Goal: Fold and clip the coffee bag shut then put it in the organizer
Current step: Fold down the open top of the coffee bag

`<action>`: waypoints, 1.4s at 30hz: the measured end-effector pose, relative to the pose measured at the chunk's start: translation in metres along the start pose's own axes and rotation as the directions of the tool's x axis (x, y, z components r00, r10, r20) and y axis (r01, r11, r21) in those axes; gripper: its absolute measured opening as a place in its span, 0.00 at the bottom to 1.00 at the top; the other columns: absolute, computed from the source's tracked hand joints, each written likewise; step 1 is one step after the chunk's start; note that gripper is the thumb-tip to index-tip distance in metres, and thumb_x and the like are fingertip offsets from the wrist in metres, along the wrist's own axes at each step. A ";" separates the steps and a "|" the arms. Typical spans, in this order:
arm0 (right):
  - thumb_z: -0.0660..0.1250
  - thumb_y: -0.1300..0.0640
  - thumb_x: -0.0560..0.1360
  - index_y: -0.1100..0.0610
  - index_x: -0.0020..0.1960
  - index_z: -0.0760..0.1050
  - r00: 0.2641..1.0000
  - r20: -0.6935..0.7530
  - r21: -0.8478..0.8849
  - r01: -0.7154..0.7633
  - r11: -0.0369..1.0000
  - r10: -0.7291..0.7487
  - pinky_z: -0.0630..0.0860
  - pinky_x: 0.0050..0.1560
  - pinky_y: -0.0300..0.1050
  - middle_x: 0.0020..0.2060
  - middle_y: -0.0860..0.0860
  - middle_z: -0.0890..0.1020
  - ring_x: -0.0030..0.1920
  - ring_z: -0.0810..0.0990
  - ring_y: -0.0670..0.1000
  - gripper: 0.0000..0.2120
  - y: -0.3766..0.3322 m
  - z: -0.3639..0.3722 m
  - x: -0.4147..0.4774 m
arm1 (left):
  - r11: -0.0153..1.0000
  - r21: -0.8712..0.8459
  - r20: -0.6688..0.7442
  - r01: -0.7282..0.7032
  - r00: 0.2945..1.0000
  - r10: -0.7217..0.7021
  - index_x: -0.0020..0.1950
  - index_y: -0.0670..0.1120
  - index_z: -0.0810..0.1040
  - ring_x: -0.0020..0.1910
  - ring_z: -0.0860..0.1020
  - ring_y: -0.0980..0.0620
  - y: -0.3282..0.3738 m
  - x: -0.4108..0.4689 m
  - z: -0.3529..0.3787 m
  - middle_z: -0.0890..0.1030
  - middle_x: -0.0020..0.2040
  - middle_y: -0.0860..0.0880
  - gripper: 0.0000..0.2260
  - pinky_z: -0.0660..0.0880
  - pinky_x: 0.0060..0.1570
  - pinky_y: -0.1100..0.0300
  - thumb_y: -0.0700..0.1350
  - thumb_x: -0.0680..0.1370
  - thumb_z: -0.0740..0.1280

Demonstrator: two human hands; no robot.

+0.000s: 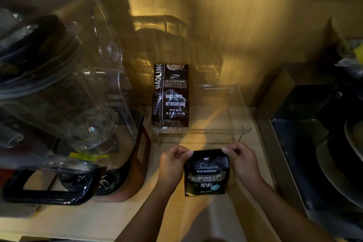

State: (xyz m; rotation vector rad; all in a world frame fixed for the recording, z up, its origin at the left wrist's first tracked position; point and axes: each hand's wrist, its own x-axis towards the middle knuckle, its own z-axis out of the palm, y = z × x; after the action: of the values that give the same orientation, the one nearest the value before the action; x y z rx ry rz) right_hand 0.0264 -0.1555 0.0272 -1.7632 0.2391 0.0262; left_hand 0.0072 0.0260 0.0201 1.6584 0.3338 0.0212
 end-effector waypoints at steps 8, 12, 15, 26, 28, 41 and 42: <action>0.66 0.56 0.73 0.60 0.38 0.78 0.941 0.141 0.168 -0.329 0.929 0.308 0.76 0.30 0.42 0.31 0.55 0.85 0.33 0.84 0.54 0.09 -0.002 0.002 0.008 | 0.966 -0.060 0.090 0.251 0.965 -0.245 0.39 0.44 0.78 0.35 0.80 0.51 0.007 -0.004 0.011 0.82 0.37 0.46 0.04 0.75 0.31 0.61 0.43 0.71 0.71; 0.72 0.56 0.66 0.61 0.44 0.79 0.884 0.311 0.187 -0.418 0.889 0.350 0.77 0.28 0.40 0.36 0.56 0.85 0.34 0.84 0.53 0.10 -0.008 -0.006 0.004 | 0.929 -0.135 0.079 0.344 0.938 -0.336 0.37 0.44 0.80 0.28 0.81 0.56 0.010 -0.004 0.011 0.83 0.33 0.47 0.03 0.74 0.23 0.67 0.40 0.69 0.73; 0.71 0.60 0.67 0.61 0.50 0.76 0.852 0.319 0.241 -0.498 0.833 0.416 0.76 0.24 0.38 0.42 0.58 0.83 0.34 0.83 0.53 0.13 -0.012 -0.007 0.000 | 0.875 -0.213 0.111 0.435 0.900 -0.421 0.40 0.40 0.80 0.27 0.82 0.53 0.013 -0.008 0.011 0.84 0.31 0.46 0.05 0.74 0.23 0.67 0.39 0.67 0.74; 0.67 0.69 0.68 0.67 0.38 0.76 0.731 0.189 0.310 -0.678 0.666 0.656 0.75 0.31 0.47 0.29 0.59 0.82 0.32 0.80 0.59 0.01 -0.014 0.011 0.001 | 0.551 -0.348 0.222 0.758 0.638 -0.737 0.42 0.34 0.77 0.36 0.79 0.40 0.019 -0.004 0.018 0.80 0.41 0.37 0.06 0.76 0.32 0.52 0.34 0.67 0.70; 0.68 0.68 0.68 0.66 0.40 0.76 0.731 0.203 0.294 -0.680 0.672 0.651 0.75 0.32 0.48 0.35 0.61 0.82 0.35 0.80 0.60 0.02 -0.015 0.010 0.004 | 0.546 -0.309 0.243 0.779 0.620 -0.746 0.44 0.35 0.77 0.43 0.78 0.41 0.022 -0.001 0.012 0.80 0.46 0.38 0.07 0.74 0.39 0.53 0.36 0.69 0.70; 0.66 0.66 0.71 0.67 0.49 0.75 0.849 0.088 0.424 -0.505 0.752 0.521 0.73 0.36 0.46 0.44 0.60 0.80 0.42 0.78 0.57 0.07 -0.019 0.015 0.005 | 0.796 -0.379 -0.110 0.471 0.831 -0.545 0.43 0.33 0.78 0.44 0.76 0.46 0.011 0.004 0.011 0.80 0.43 0.40 0.10 0.68 0.36 0.59 0.39 0.68 0.73; 0.67 0.67 0.71 0.68 0.51 0.74 0.861 0.064 0.441 -0.478 0.759 0.505 0.74 0.38 0.46 0.47 0.60 0.80 0.43 0.78 0.57 0.10 -0.020 0.016 0.003 | 0.829 -0.353 -0.120 0.434 0.858 -0.500 0.42 0.33 0.78 0.41 0.77 0.47 0.013 0.004 0.011 0.80 0.41 0.41 0.09 0.70 0.35 0.59 0.38 0.68 0.73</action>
State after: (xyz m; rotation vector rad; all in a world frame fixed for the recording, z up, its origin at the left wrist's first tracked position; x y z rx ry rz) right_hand 0.0348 -0.1370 0.0426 -1.2012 0.6982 0.2818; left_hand 0.0161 0.0154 0.0303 1.2201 0.8536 -0.1189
